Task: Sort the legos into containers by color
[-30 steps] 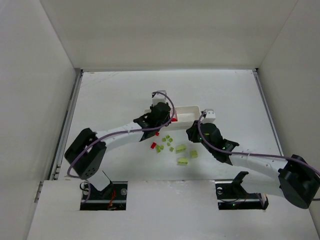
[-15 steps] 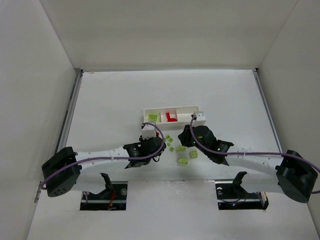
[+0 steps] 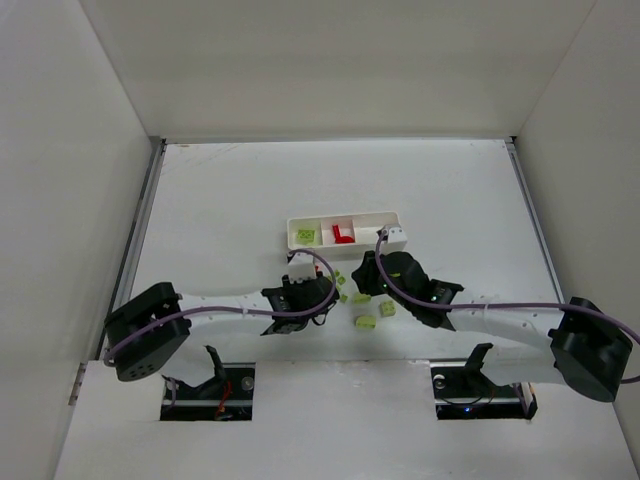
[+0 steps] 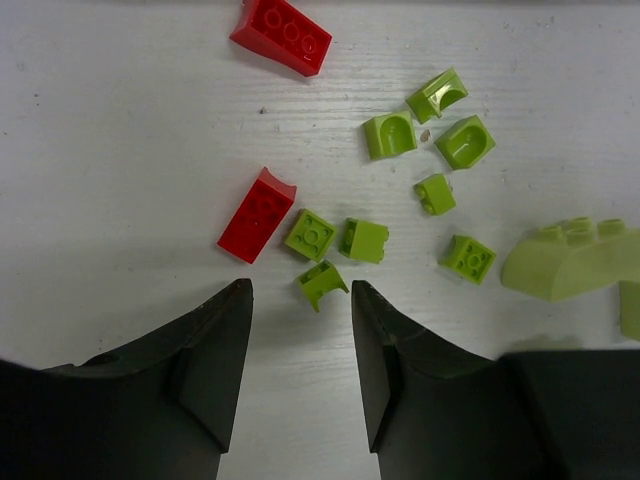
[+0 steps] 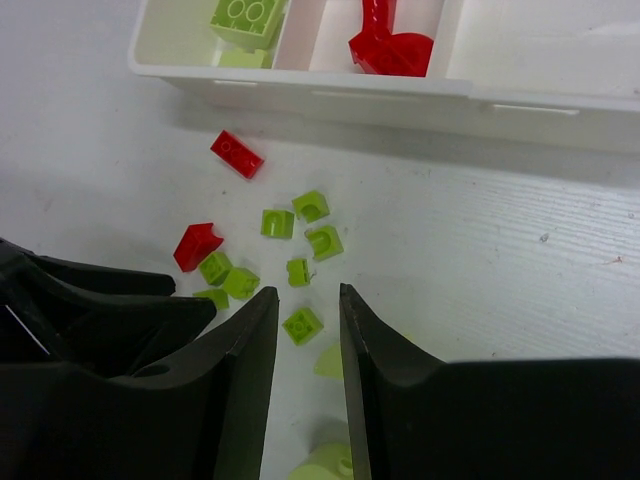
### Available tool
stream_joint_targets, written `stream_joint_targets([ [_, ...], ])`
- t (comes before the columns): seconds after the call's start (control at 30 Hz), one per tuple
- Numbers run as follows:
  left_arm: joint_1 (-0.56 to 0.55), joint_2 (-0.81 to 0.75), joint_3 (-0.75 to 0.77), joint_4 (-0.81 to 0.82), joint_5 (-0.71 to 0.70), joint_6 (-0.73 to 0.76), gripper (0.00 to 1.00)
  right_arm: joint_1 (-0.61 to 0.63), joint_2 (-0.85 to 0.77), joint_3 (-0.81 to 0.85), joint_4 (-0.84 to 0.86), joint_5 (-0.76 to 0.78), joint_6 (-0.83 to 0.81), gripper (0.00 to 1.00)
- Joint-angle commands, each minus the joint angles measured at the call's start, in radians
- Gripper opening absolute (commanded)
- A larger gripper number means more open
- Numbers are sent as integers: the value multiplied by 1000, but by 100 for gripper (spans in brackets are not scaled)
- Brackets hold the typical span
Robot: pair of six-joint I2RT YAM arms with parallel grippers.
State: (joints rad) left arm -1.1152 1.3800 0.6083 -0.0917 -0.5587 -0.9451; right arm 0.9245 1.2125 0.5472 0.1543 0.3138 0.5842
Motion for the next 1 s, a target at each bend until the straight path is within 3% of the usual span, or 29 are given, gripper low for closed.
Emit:
stream_joint_targets([
  [0.0,10,19,27,47,-9,5,42,9,2,40,5,-2,5,37],
  [0.37,12,79,41,58,11,5,33,6,-5,37,10,-4,-1,37],
  [0.53,15,64,36,52,-7,15,20,7,-7,42,1,-4,-3,39],
  [0.73,25,-71,-11,46,-29,43,15,26,-34,65,-74,-41,6,44],
  [0.97,91,-219,-57,92,11,106,15,98,8,129,-179,-85,91,39],
])
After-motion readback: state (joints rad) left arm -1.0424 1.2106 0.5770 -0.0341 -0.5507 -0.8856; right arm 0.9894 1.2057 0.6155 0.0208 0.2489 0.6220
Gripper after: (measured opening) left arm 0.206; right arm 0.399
